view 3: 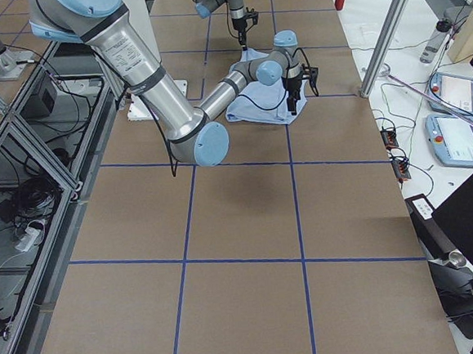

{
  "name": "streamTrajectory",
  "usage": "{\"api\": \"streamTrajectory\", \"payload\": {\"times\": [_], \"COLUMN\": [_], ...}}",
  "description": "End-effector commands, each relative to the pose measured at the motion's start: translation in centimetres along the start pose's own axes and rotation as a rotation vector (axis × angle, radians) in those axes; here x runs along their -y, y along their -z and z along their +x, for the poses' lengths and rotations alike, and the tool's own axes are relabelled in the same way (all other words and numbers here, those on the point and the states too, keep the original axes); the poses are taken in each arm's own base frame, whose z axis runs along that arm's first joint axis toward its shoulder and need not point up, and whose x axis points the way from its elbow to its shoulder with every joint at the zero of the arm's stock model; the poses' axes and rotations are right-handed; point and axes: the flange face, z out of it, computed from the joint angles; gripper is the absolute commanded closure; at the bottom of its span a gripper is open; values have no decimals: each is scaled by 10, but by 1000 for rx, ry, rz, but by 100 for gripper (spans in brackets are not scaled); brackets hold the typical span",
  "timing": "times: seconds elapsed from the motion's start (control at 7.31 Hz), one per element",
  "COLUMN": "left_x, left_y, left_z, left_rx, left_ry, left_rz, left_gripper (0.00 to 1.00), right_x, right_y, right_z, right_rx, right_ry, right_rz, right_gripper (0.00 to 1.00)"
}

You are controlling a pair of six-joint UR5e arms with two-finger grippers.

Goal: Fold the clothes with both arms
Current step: 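Drag the folded shirt with the left gripper, rotating it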

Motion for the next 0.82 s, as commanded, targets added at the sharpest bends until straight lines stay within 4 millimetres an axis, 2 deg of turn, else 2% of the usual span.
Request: {"api": "streamTrajectory", "payload": {"times": [0.0,0.14,0.27,0.41,0.55,0.68], "left_x": [106,157,209,257,290,305], "left_y": [-11,-29,-40,-50,-63,-66], "left_z": [-56,-72,-79,-76,-77,-78], "left_rx": [104,152,191,210,260,298], "left_ry": [-76,-81,-91,-84,-110,-113], "left_rz": [84,90,96,106,168,197], "left_gripper": [100,100,100,100,100,100], "right_x": [-2,-2,-2,-3,-4,-4], "right_y": [5,6,7,12,18,18], "right_z": [-3,-3,-3,0,0,0], "right_rx": [11,12,12,23,30,32], "right_ry": [3,3,3,4,5,4], "right_rz": [2,3,3,6,9,10], "right_gripper": [0,0,0,0,0,0]}}
